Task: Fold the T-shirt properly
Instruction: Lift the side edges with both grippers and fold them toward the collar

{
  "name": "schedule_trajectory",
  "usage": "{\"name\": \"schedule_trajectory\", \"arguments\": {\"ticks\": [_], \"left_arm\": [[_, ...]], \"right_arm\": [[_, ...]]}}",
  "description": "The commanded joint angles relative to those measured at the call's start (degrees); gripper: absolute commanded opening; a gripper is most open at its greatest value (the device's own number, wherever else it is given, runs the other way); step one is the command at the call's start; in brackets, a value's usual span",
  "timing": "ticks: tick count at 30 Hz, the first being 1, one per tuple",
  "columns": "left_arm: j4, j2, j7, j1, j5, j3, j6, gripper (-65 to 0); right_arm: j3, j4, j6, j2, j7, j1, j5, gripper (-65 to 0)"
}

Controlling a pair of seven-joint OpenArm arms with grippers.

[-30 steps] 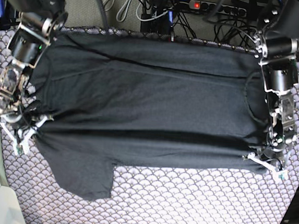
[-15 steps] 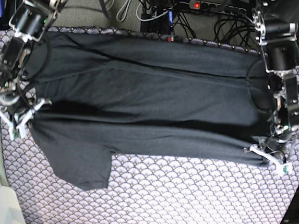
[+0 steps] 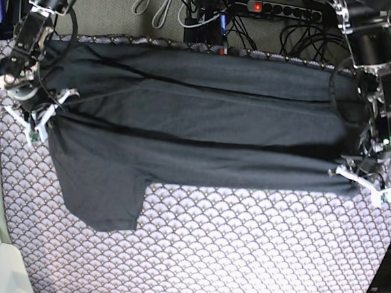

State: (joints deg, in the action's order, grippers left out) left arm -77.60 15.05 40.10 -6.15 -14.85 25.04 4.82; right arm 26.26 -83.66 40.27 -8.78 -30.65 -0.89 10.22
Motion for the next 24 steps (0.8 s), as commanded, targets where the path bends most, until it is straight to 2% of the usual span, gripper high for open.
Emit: {"name": "schedule_trajectory", "arguments": {"ticks": [1, 7, 12, 21, 24], "left_arm": [[-1.9, 1.0, -1.3, -0.8, -0.2, 0.2, -0.1, -64.6], [-1.9, 1.9, -0.7, 0.0, -0.2, 1.9, 0.0, -64.6], [-3.3, 3.2, 5.1, -0.1, -0.3, 4.1, 0.0, -64.6], [-6.9, 3.5, 12.0, 0.1, -0.1, 5.2, 0.1, -64.6], [-6.8, 3.5, 12.8, 1.3, 0.2, 5.4, 0.1, -64.6]], "right_arm": [[0.2, -1.7, -0.3, -0.9, 1.1, -0.1, -0.5, -65.0], [0.2, -7.0, -0.3, -0.9, 1.1, -3.8, -0.5, -65.0], [0.2, -9.4, -0.3, -2.0, 1.1, -5.3, -0.5, -65.0], [0.3, -9.7, -0.3, -3.5, 1.1, -8.1, -0.5, -65.0], [0.3, -9.9, -0.3, -3.5, 1.1, -9.6, -0.5, -65.0]]}}
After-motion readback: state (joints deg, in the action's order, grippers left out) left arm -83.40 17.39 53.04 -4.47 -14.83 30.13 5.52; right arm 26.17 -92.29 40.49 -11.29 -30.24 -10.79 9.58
